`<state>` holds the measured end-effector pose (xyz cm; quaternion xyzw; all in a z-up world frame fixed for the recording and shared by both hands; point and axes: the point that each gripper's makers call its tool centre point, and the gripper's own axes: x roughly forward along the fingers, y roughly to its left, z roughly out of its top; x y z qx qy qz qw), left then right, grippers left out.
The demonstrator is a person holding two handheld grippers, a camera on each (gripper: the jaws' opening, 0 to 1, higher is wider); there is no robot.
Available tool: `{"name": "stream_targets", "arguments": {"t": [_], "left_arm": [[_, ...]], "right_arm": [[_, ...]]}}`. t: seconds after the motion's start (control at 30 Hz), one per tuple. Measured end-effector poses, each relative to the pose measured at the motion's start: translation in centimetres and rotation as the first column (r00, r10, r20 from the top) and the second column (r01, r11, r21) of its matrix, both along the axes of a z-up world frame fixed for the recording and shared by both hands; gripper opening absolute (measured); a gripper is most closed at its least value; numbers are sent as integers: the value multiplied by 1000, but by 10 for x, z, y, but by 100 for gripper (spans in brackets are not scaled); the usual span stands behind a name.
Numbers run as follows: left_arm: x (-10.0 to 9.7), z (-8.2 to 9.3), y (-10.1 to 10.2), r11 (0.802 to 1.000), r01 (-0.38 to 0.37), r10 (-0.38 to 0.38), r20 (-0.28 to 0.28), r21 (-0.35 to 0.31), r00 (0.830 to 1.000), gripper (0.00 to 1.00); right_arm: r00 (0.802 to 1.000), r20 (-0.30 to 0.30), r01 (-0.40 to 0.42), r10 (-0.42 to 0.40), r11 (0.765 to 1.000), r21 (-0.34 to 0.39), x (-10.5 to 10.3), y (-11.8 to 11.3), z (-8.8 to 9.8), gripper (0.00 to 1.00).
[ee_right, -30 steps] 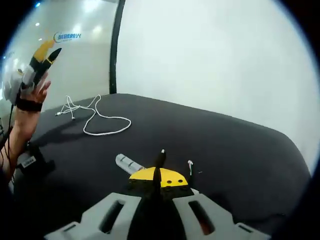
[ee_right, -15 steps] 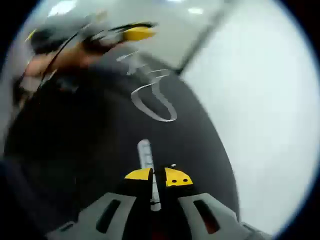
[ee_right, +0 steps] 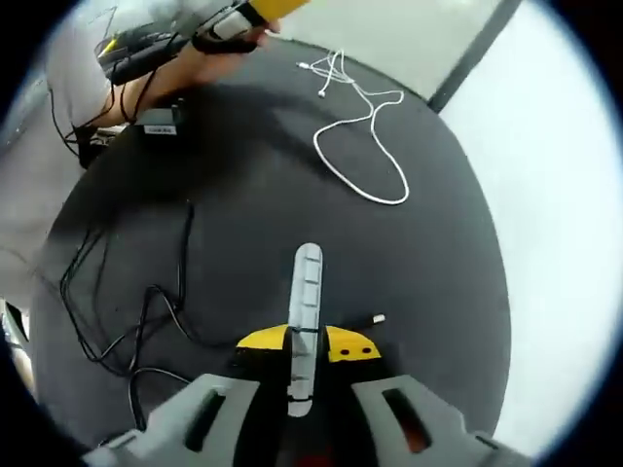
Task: Grab the wires, straighten them and put them on the rack
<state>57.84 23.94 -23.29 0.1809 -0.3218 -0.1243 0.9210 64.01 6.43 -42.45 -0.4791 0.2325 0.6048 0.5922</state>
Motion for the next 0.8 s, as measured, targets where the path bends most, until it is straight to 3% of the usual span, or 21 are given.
{"name": "stream_targets", "arguments": {"t": [0.03,0.17,0.3,0.33,0.37,0.4,0.43,0.47,0.5,0.53,0.57,0.6,0.63,0.67,0.7,0.73,0.77,0.8], "left_arm": [[-2,1,-1,1000,11,-11,1,-9,1000,61],[-2,1,-1,1000,-9,8,13,11,1000,60],[-1,1,1,1000,-9,9,5,4,1000,60],[0,0,2,1000,-11,11,3,3,1000,60],[2,-1,4,1000,-18,18,-5,4,1000,60],[5,-2,7,999,-34,34,-14,2,999,60],[7,-1,12,999,-52,52,-17,-9,999,59],[9,-2,21,996,-85,84,-29,-31,996,59],[11,-2,31,992,-113,111,-42,-50,993,58],[10,0,39,989,-126,123,-42,-80,991,59],[9,4,47,985,-115,110,-41,-130,993,59],[3,11,49,977,-53,48,-32,-205,998,61],[-4,16,48,956,41,-50,-26,-290,998,61],[-7,17,48,944,79,-94,-32,-321,995,61],[-5,16,52,951,48,-62,-37,-306,997,63],[-3,14,52,955,30,-46,-47,-295,998,66],[-5,14,49,956,33,-48,-45,-292,998,67],[-7,15,51,952,38,-51,-35,-303,998,69]], "right_arm": [[1000,-3,10,-10,999,-39,1,-5,-4,8],[1000,10,-12,13,1000,-24,-2,-3,0,8],[999,32,-20,19,1000,9,-3,-1,17,8],[997,75,-29,27,999,23,0,-1,25,8],[996,92,-23,18,998,51,0,0,32,8],[994,110,9,-27,988,154,-3,7,50,8],[989,126,43,-78,965,259,-7,12,67,7],[983,149,42,-104,927,372,-14,17,86,8],[976,161,51,-148,871,489,-22,18,105,8],[965,152,82,-214,795,601,-29,14,121,8],[950,117,128,-290,700,703,-36,6,134,8],[930,56,182,-364,586,789,-43,-6,144,8],[906,-27,240,-423,461,854,-50,-20,148,8],[880,-126,300,-457,330,895,-57,-34,149,8],[856,-235,359,-461,202,911,-64,-47,144,8],[835,-328,412,-442,108,905,-72,-58,136,8],[821,-357,436,-446,86,896,-80,-67,125,8],[804,-378,432,-459,13,902,-83,-78,121,8]]}}
